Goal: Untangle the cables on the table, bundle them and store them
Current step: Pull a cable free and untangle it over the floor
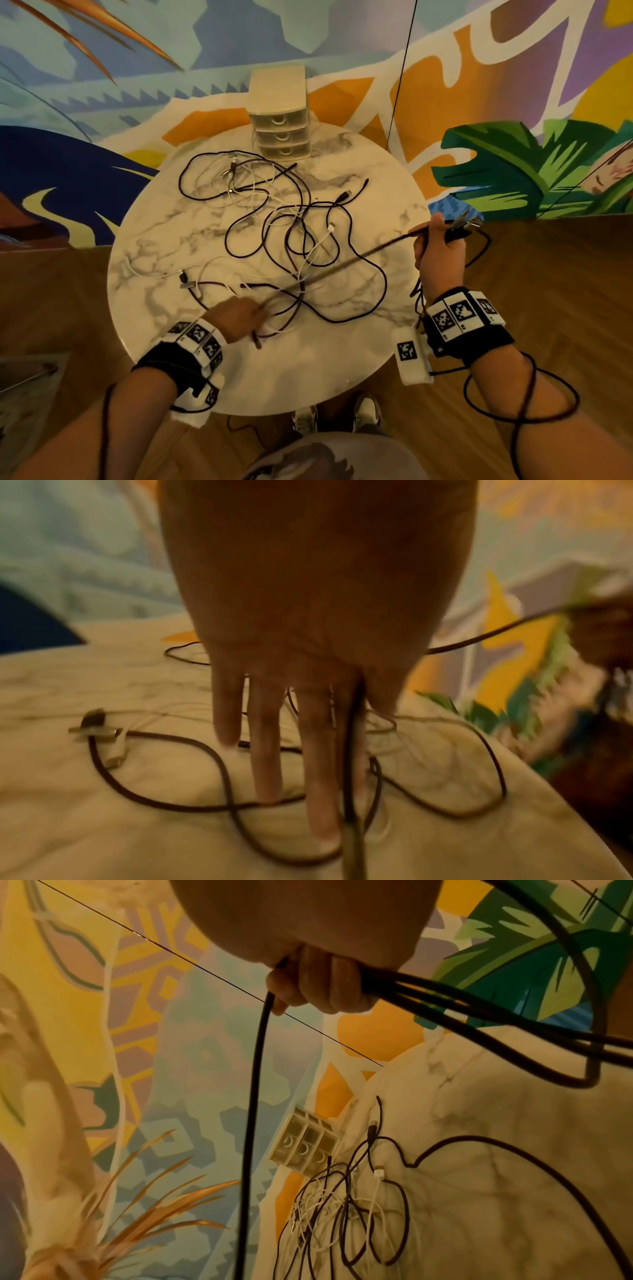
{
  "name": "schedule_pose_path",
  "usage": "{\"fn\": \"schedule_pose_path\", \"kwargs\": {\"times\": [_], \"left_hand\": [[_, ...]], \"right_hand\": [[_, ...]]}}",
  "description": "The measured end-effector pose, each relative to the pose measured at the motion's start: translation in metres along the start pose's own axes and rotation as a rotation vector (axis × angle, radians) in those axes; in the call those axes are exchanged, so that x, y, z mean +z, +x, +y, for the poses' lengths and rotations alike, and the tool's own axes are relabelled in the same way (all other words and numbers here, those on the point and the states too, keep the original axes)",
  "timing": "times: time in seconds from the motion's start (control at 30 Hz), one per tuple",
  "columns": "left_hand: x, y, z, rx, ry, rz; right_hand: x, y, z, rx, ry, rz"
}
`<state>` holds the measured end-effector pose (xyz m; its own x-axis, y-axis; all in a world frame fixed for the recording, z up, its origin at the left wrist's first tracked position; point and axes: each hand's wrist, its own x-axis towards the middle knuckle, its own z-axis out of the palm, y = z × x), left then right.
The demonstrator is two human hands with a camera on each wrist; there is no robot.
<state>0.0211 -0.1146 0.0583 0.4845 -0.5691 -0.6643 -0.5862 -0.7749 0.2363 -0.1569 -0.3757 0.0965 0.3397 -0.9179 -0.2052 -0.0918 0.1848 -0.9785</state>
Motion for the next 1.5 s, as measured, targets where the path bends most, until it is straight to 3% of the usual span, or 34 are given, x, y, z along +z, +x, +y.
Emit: {"fn": "schedule_pose_path", "kwargs": {"times": [0.07, 0.13, 0.2, 0.27, 0.33, 0.4, 0.6, 0.7, 0.77, 0.8, 0.83, 0.87, 0.9, 1.07, 1.13, 1.2, 1.3, 1.4, 1.5], "left_hand": [[0.002, -0.007, -0.001, 0.023, 0.050, -0.189], [-0.011, -0.016, 0.009, 0.041, 0.054, -0.240], [-0.026, -0.022, 0.026, 0.087, 0.114, -0.214], [-0.035, -0.024, 0.050, 0.194, 0.147, -0.088], [-0.037, -0.025, 0.087, 0.350, -0.029, 0.046], [-0.034, -0.022, 0.133, 0.502, -0.172, 0.099], [-0.028, -0.025, 0.240, 0.690, -0.305, -0.041], [-0.025, -0.019, 0.257, 0.722, -0.566, 0.004], [-0.010, -0.013, 0.259, 0.723, -0.611, -0.007], [0.002, -0.007, 0.251, 0.692, -0.573, -0.037], [0.020, -0.002, 0.246, 0.654, -0.540, -0.123], [0.049, 0.000, 0.271, 0.637, -0.480, -0.278], [0.067, 0.005, 0.261, 0.570, -0.430, -0.331], [0.115, 0.027, 0.251, 0.377, 0.050, -0.340], [0.113, 0.024, 0.266, 0.446, 0.069, -0.266], [0.100, 0.012, 0.291, 0.613, -0.051, -0.139], [0.073, -0.012, 0.334, 0.867, -0.339, -0.059], [0.052, -0.024, 0.373, 0.857, -0.551, -0.103], [0.039, -0.030, 0.389, 0.855, -0.893, -0.280]], "right_hand": [[-0.003, -0.002, 0.002, -0.014, -0.012, -0.019], [-0.006, -0.004, 0.003, -0.029, -0.015, -0.028], [-0.011, -0.008, 0.001, -0.033, -0.017, -0.024], [-0.014, -0.012, -0.002, -0.034, -0.008, -0.039], [-0.018, -0.019, -0.005, -0.038, -0.009, -0.067], [-0.022, -0.026, -0.008, -0.058, -0.028, -0.092], [-0.064, -0.037, -0.018, -0.124, -0.056, -0.064], [-0.098, -0.034, -0.019, -0.153, -0.083, 0.023], [-0.114, -0.034, -0.021, -0.152, -0.128, 0.044], [-0.116, -0.034, -0.020, -0.147, -0.125, 0.042], [-0.121, -0.034, -0.021, -0.129, -0.118, 0.063], [-0.157, -0.033, -0.023, -0.135, -0.106, 0.161], [-0.158, -0.031, -0.022, -0.145, -0.107, 0.167], [-0.180, -0.030, -0.029, -0.149, -0.037, 0.168], [-0.190, -0.028, -0.029, -0.135, -0.011, 0.154], [-0.191, -0.027, -0.029, -0.141, -0.015, 0.130], [-0.185, -0.024, -0.028, -0.168, -0.070, 0.034], [-0.186, -0.025, -0.037, -0.159, -0.105, -0.055], [-0.194, -0.028, -0.046, -0.065, -0.082, -0.095]]}}
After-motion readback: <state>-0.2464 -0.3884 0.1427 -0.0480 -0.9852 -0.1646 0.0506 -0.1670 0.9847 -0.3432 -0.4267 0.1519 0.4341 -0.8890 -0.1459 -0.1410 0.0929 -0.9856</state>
